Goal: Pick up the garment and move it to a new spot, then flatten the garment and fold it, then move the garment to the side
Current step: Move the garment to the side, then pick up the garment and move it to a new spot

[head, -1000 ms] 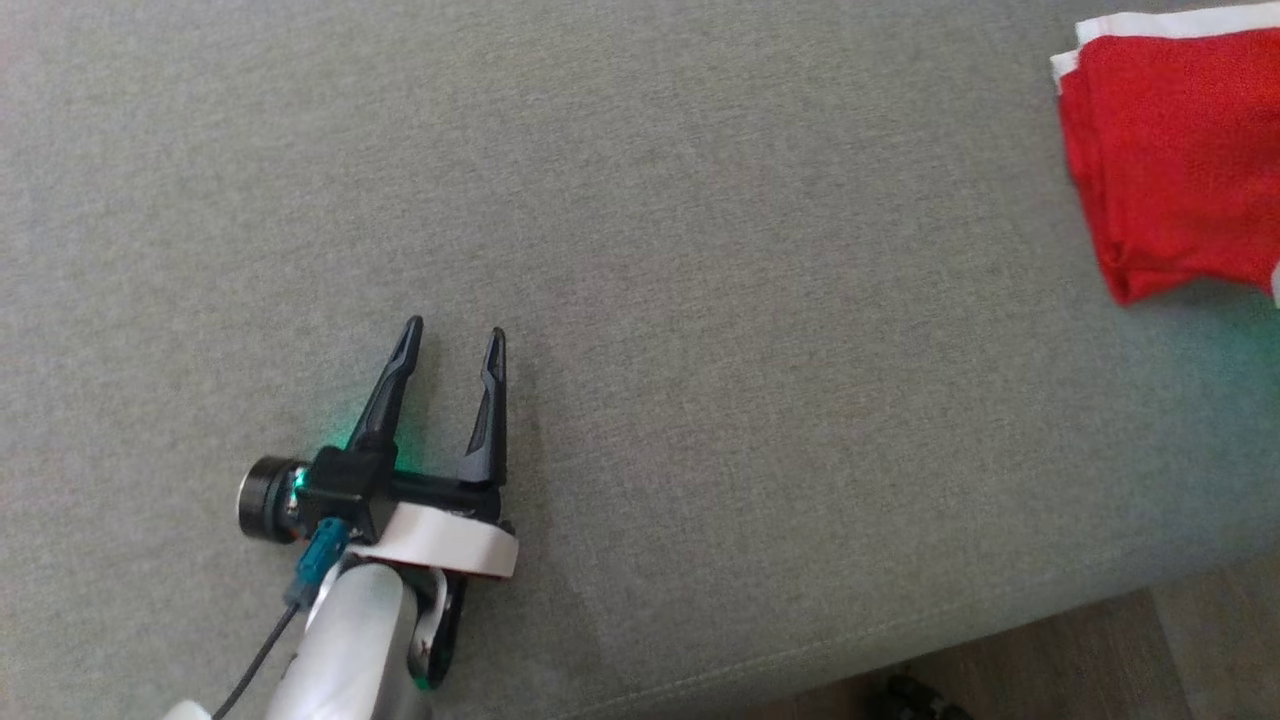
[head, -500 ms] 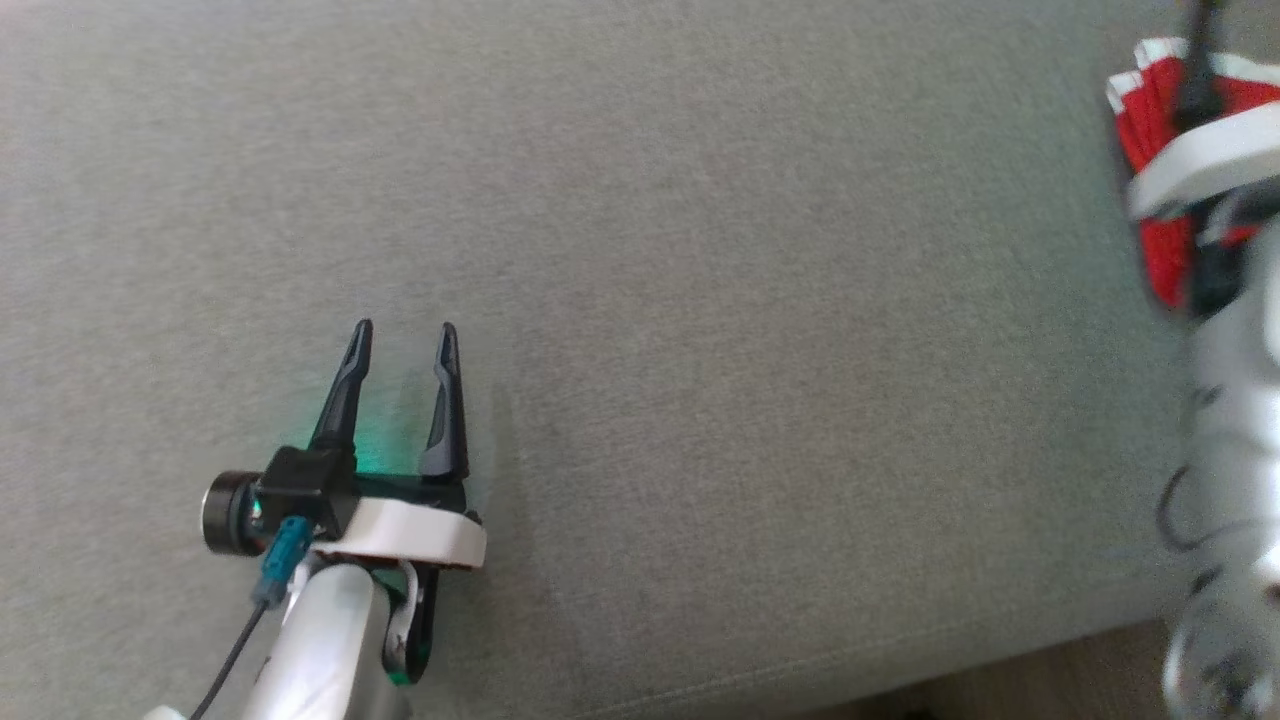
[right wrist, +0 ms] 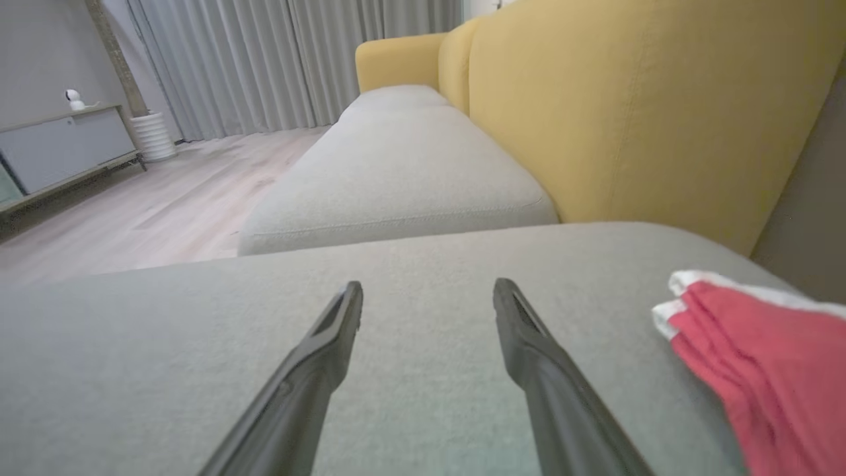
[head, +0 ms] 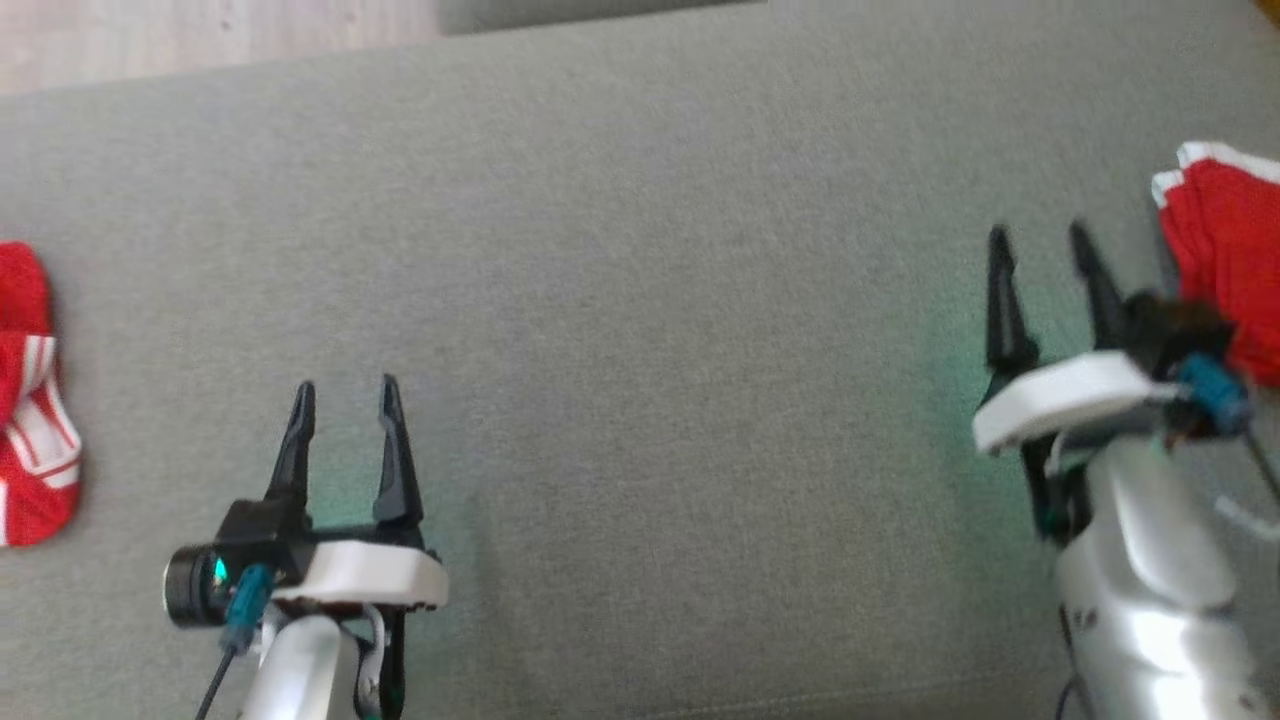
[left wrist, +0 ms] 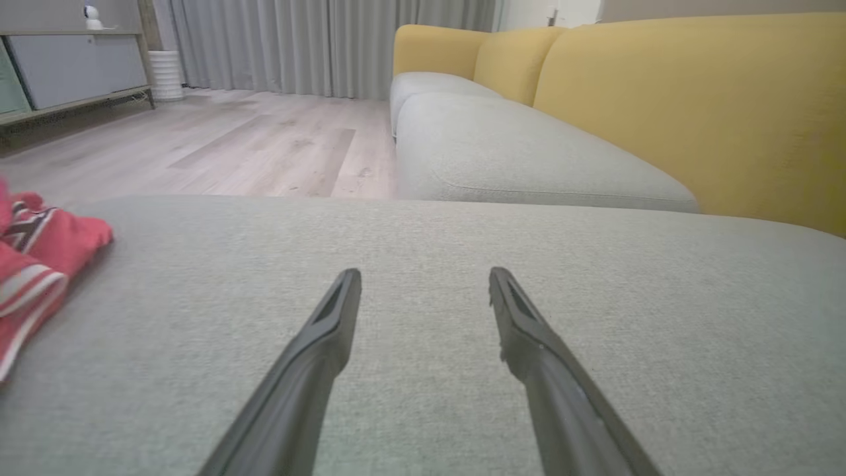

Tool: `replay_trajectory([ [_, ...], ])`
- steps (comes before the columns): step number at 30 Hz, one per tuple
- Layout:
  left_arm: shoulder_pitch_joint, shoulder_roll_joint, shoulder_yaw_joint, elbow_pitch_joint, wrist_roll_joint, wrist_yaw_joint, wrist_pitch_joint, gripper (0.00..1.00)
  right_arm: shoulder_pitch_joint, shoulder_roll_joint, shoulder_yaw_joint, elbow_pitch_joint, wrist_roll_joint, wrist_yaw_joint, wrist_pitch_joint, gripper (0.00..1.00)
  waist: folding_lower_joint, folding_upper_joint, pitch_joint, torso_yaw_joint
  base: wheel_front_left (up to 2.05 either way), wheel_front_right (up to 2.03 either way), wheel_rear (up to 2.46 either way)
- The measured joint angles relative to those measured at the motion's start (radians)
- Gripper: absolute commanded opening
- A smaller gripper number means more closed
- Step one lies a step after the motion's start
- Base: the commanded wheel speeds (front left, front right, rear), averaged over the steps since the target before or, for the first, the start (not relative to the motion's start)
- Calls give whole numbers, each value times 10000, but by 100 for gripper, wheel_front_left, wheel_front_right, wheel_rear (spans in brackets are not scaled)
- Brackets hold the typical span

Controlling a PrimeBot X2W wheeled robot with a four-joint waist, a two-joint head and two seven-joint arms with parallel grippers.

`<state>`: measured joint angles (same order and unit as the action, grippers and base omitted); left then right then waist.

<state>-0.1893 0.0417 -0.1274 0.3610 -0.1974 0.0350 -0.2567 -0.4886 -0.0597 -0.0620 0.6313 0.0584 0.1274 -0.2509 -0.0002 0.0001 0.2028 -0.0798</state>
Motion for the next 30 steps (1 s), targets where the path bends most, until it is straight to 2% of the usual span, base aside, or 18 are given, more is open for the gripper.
replay_trajectory([
  [7,584,2,374,182,-123,192,0,100,1392,56,798,59,683,0,2,100,0,0,-762,264,0,0,0],
  [17,1551,2,667,207,-405,280,0,100,2122,69,796,-102,901,0,2,100,0,0,-1629,179,0,0,0],
  [25,1557,2,652,146,-407,362,0,100,2157,69,842,-230,909,0,2,100,1,0,-1502,282,0,0,0],
  [30,1454,2,654,138,-596,489,0,100,2158,67,1110,-245,905,0,2,100,2,0,-1334,698,0,0,0],
])
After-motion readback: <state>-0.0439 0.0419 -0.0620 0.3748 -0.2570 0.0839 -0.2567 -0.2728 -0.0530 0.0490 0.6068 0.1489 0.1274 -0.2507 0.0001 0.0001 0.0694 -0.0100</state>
